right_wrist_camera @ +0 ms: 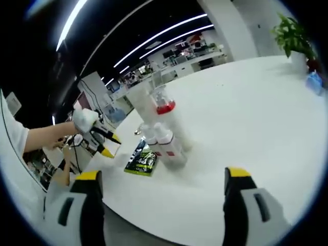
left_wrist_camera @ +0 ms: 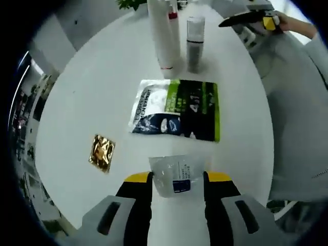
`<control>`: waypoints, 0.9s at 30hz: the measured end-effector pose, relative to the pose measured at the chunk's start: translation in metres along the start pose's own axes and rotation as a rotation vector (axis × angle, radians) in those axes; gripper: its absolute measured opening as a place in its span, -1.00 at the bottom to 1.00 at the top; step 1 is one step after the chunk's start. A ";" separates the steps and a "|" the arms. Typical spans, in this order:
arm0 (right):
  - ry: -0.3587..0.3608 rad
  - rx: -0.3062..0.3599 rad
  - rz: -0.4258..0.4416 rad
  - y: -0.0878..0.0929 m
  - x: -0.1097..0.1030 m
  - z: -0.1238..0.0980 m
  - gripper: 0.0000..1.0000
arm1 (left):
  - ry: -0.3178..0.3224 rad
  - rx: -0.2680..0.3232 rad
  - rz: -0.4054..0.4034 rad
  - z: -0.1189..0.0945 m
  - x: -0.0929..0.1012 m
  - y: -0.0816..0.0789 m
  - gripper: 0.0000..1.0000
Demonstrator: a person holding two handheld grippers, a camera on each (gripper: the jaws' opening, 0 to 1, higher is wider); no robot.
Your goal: Arrange the skincare products in the storage area until every visible bottle or jar stands upright without overlapping.
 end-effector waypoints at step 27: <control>0.014 -0.013 0.015 0.003 0.003 0.001 0.98 | 0.066 0.023 0.052 0.030 0.018 -0.004 -0.26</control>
Point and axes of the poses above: the point that each gripper's makers call its tool centre point, and the gripper's own axes: z roughly forward along the fingers, x roughly to its right, y roughly out of its underside, the point moved 5 cm from there along -z, roughly backward along the fingers, and after that the axes turned 6 degrees about -y, right-handed, at the moved point
